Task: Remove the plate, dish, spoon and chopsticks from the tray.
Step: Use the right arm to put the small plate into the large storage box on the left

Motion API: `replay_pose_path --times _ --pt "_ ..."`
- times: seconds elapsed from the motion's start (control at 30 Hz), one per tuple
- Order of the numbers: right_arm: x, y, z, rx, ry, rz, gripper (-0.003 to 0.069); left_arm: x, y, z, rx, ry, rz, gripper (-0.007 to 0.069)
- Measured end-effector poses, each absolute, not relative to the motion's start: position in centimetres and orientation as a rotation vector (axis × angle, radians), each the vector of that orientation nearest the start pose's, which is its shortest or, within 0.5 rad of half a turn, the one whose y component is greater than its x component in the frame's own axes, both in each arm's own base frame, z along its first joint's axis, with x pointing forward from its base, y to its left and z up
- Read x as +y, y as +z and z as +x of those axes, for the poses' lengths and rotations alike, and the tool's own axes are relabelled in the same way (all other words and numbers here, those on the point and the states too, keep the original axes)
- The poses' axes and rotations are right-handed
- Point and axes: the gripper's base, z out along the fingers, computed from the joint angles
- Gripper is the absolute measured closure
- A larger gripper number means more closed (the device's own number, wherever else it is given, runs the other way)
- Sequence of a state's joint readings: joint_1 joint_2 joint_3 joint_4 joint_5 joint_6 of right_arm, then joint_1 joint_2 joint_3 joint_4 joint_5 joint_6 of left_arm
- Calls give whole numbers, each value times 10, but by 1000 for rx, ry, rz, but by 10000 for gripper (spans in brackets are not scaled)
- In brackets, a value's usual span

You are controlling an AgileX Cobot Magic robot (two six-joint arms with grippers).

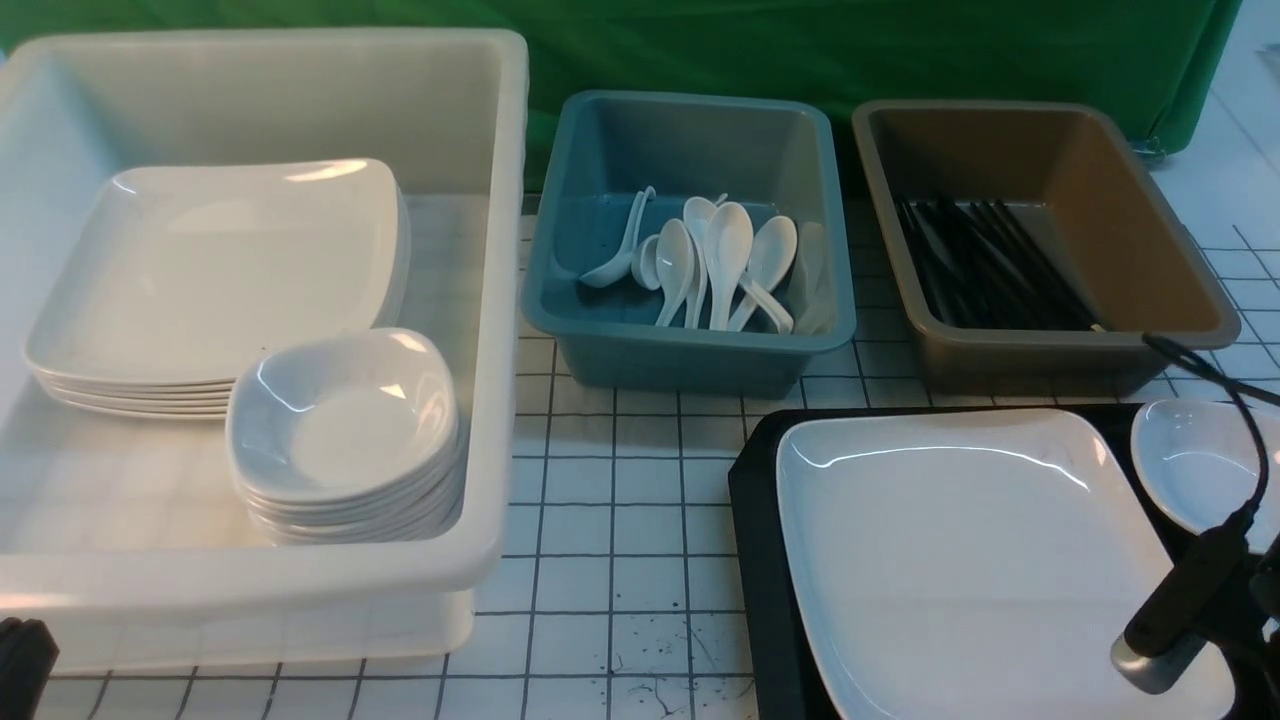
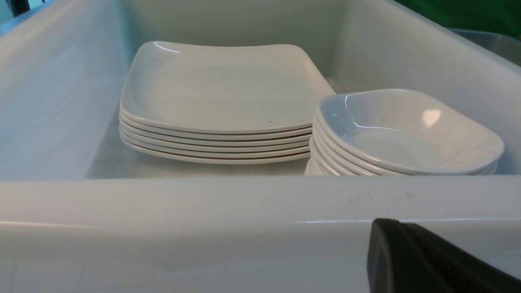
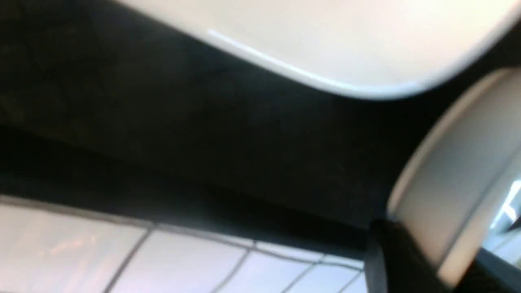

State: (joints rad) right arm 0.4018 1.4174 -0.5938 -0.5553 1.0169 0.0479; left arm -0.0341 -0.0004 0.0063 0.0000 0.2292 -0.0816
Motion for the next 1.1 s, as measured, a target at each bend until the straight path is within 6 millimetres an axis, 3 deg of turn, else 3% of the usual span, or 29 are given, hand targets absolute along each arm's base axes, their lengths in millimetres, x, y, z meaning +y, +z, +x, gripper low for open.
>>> replay_pose_path --times 0.33,0.6,0.93,1.1 --pt "28 227 165 2774 -626 -843 611 -2 190 56 1719 -80 -36 620" --pt "29 289 155 2584 -448 -644 611 -2 190 56 1719 -79 -35 620" --pt "39 305 155 2506 -272 -651 611 -2 190 56 1719 -78 -34 620" --pt "51 327 159 2410 -121 -662 611 -2 190 56 1719 -83 -38 620"
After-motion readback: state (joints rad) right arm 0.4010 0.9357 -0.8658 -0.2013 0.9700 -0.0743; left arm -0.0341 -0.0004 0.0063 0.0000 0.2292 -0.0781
